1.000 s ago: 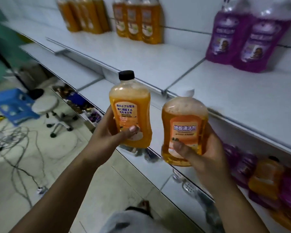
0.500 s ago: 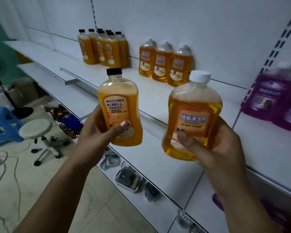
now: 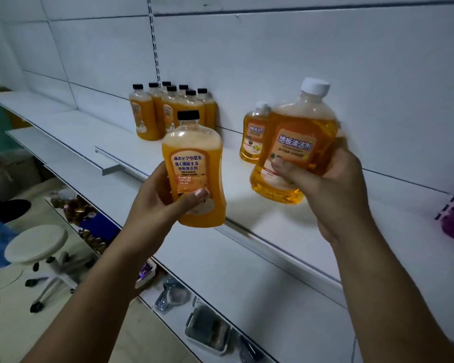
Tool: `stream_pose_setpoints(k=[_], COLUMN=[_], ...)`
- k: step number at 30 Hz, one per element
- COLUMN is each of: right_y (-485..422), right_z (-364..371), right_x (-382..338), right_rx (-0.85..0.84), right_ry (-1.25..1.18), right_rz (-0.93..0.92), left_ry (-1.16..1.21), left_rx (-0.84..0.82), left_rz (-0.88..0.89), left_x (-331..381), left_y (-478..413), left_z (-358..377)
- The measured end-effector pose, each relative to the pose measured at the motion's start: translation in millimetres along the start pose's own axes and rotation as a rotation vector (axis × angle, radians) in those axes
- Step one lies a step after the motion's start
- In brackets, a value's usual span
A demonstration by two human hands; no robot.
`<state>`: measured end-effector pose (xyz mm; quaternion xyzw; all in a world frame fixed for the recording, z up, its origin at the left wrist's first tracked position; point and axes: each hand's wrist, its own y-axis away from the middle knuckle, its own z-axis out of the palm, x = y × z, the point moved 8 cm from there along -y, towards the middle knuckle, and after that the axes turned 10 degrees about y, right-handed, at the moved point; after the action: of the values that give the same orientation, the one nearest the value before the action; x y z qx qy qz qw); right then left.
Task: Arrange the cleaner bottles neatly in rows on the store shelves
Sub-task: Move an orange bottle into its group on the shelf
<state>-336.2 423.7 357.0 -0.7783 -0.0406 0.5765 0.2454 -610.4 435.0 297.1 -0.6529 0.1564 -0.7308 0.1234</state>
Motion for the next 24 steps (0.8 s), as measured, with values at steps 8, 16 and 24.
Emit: stream_pose_setpoints(k=[8,16,24], right_y=[-103,-145,-144], right_z=[64,108,133], right_x=[7,70,102], right_rx=[0.002,0.016,0.051], right_ry=[0.189,0.269,0.387], right_rz=[-0.029,0.1,0.189], left_ry=[-0.026,0.003,0.027], left_rx=[-0.033,-0.097,-0.209], left_rz=[0.019,0.026,-0.007], left_x=[-7,-26,-59], left_y=[-70,-137,-182], left_z=[-8,-21,-40])
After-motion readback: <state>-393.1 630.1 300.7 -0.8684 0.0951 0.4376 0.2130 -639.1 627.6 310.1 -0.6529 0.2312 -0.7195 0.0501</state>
